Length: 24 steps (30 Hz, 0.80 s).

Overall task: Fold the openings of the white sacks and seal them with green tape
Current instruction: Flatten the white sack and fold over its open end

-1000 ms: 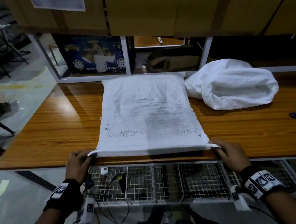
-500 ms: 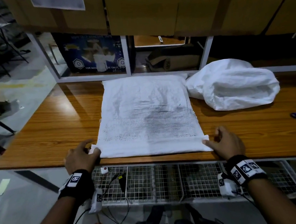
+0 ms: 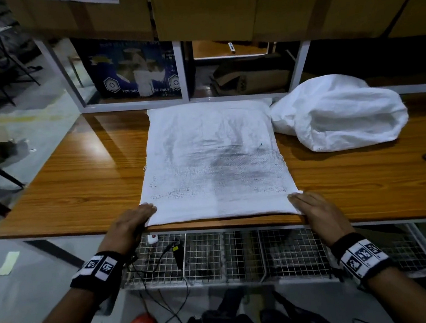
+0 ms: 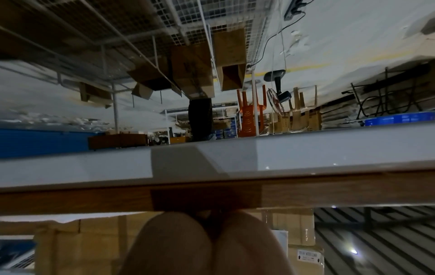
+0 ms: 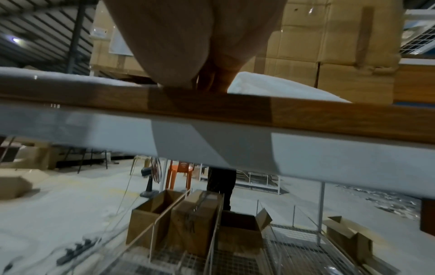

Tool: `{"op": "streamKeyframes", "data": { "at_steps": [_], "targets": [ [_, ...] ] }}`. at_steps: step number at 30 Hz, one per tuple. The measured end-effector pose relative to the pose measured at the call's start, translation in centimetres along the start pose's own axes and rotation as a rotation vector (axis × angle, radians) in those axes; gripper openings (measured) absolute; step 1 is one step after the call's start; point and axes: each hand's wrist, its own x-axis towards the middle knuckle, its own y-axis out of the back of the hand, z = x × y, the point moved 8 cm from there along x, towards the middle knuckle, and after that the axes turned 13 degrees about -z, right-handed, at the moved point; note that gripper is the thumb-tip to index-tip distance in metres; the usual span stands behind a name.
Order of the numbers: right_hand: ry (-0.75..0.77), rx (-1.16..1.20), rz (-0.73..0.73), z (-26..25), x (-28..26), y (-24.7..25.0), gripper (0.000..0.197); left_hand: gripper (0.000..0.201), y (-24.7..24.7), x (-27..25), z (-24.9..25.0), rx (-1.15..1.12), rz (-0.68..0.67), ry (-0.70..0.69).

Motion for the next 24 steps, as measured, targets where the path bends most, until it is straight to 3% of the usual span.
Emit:
{"op": "streamKeyframes", "data": {
  "at_steps": [2,4,7,10,13,17,19,22,24],
  "targets": [
    [0.017,0.070,-0.011,0.5,-0.7,-0.1,0.064,0.058,-0.5,-1.6,-0.4,0.010,-0.078,-0.039],
    [0.025,0.165,-0.030,0.9,-1.7,-0.9,0.052,0.073,-1.4,-3.0,-0.5,0.063,-0.131,-0.094],
    [0.044,0.181,-0.063,0.2,-2.7,-2.1,0.055,0.094,-1.7,-3.5,-0.8,0.026,-0.105,-0.086],
    [0.016,0.191,-0.070,0.1,-3.0,-2.5,0.058,0.075,-0.8,-3.6,-1.6,-0.104,0.010,-0.018],
    [-0.039,0.365,-0.038,1.7,-3.3,-2.0,0.063,0.050,-0.5,-4.1,-3.8,-0.259,0.086,0.142],
    [-0.144,0.515,0.026,2.9,-3.5,-0.3,0.054,0.028,-0.3,-3.9,-5.1,-0.355,0.124,0.330],
    [-0.166,0.520,0.072,3.1,-2.6,0.6,0.047,0.025,-0.1,-3.3,-5.4,-0.440,0.160,0.378],
    [-0.290,0.552,0.095,4.4,-1.0,1.2,0.021,0.017,-0.1,-2.6,-6.5,-0.648,0.228,0.438],
    [-0.371,0.602,0.048,5.4,0.1,0.7,0.020,0.024,-0.2,-2.2,-7.1,-0.659,0.246,0.483]
  ]
}}
